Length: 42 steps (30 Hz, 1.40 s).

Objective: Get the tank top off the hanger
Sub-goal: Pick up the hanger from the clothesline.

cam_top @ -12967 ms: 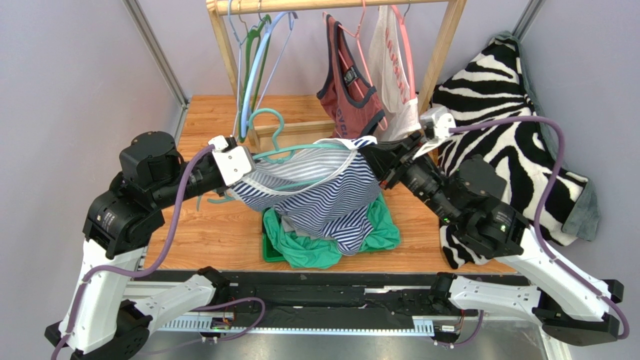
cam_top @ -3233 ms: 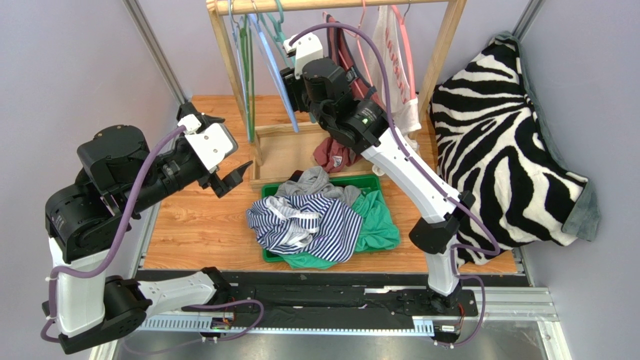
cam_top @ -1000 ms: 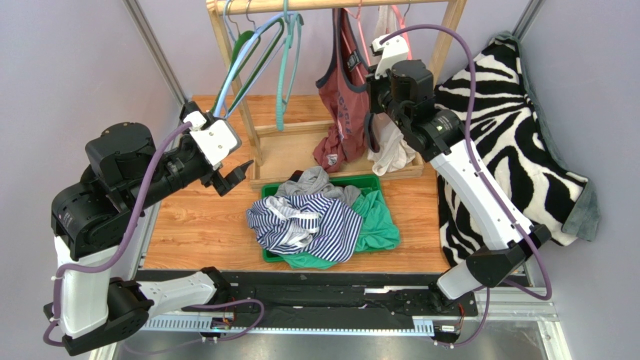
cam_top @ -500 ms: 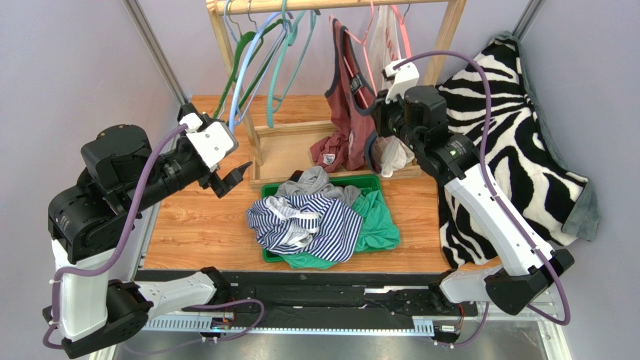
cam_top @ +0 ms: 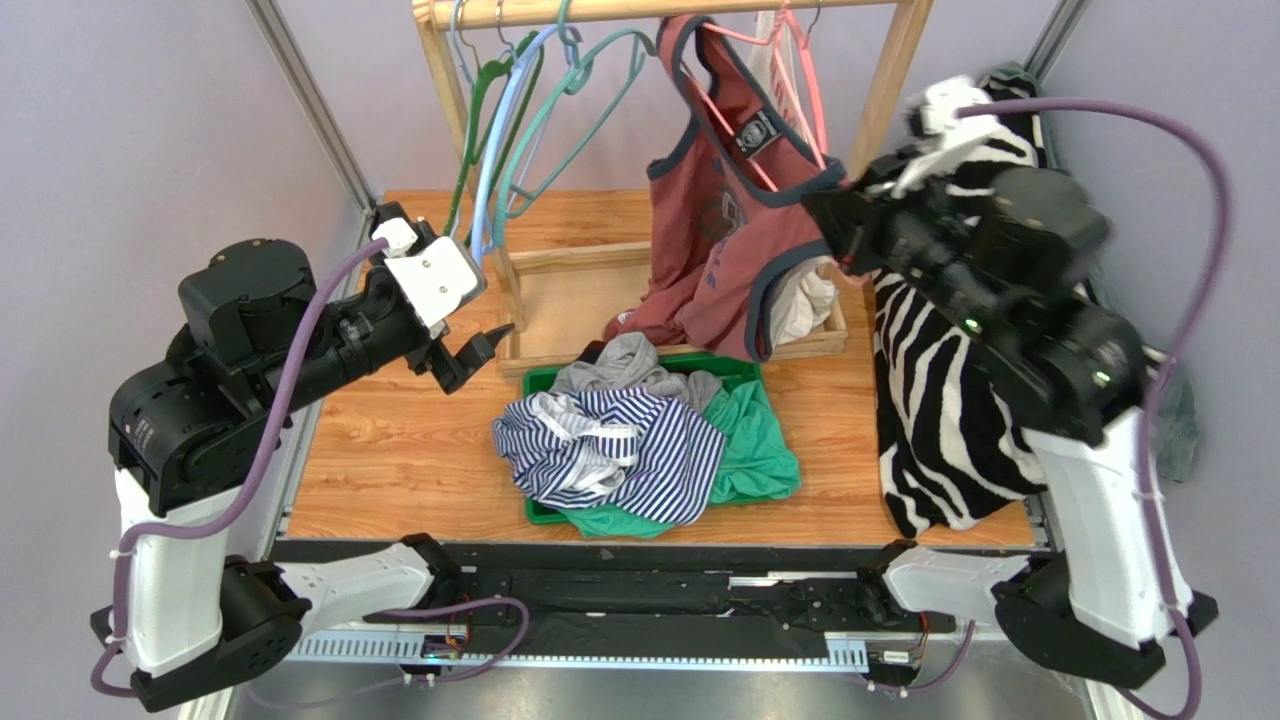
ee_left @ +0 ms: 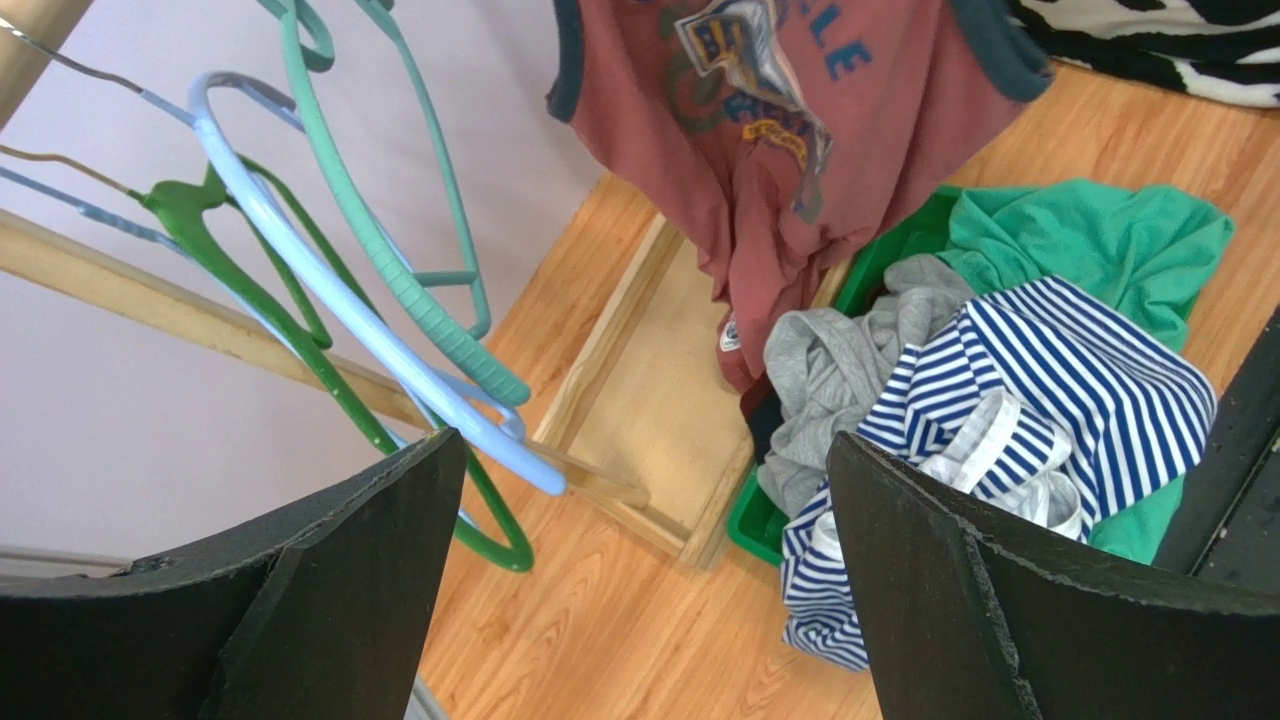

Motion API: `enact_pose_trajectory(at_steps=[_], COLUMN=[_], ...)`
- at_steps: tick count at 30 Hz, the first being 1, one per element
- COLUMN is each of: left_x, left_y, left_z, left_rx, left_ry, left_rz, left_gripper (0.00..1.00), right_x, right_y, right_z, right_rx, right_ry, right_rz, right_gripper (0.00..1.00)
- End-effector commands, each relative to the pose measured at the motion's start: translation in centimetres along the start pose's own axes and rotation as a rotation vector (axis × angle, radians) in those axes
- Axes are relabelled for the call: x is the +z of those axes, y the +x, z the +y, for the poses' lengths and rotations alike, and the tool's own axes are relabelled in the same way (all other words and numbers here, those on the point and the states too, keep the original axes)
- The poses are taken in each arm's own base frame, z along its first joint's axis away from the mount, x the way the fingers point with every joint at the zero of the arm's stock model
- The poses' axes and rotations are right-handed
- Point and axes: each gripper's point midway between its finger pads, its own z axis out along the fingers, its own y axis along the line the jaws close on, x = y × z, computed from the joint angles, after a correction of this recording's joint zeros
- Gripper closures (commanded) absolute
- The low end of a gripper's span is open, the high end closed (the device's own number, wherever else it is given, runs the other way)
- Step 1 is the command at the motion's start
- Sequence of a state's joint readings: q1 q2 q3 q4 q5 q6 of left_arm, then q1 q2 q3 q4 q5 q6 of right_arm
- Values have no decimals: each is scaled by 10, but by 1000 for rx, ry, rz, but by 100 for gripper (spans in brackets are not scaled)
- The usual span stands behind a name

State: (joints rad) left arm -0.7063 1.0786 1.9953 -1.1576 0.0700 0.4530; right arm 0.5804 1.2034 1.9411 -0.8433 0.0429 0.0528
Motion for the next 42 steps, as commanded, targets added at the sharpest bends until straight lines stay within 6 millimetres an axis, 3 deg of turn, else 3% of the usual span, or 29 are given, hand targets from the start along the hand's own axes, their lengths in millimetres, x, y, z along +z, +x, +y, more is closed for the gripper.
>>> enact_pose_trajectory(at_steps=[1, 5, 9, 12, 18, 21, 26, 27, 33, 38, 42], left_x=[2, 0, -3, -2, -1, -1, -2, -2, -5, -7, -8], left_y=[-3, -2, -6, -5, -2, -3, -4, -4, -3, -5, -5], left_z=[-2, -2, -1, -3, -5, -6, -5, -6, -6, -5, -4], left_rx=[-22, -22, -27, -29, -31, -30, -31, -31, -33, -39, -44], left_ry=[11, 11, 9, 17, 24, 28, 29, 30, 28, 23, 22], left_rz=[-13, -12, -26, -25, -17, -23, -28, -29, -27, -34, -37], left_gripper=[1, 1, 1, 1, 1, 1, 1, 1, 1, 1, 1], right_x=[-73, -106, -119, -119, -114, -113, -153, -167, -212, -230, -230], right_y=[-87, -114, -120, -113, -80, -79, -127, -146, -195, -208, -209], right_z=[25, 46, 57, 65, 76, 78, 80, 82, 79, 81, 80], right_rx=[13, 2, 3, 5, -38, -52, -86, -107, -141, -141, -151], right_ry=[-139, -258, -324, -372, -447, -461, -477, -484, -462, -478, -465], right_rz=[-280, -378, -395, -365, -258, -294, -522, -621, -863, -898, -886], right_gripper=[100, 100, 100, 100, 100, 100, 100, 100, 100, 100, 100])
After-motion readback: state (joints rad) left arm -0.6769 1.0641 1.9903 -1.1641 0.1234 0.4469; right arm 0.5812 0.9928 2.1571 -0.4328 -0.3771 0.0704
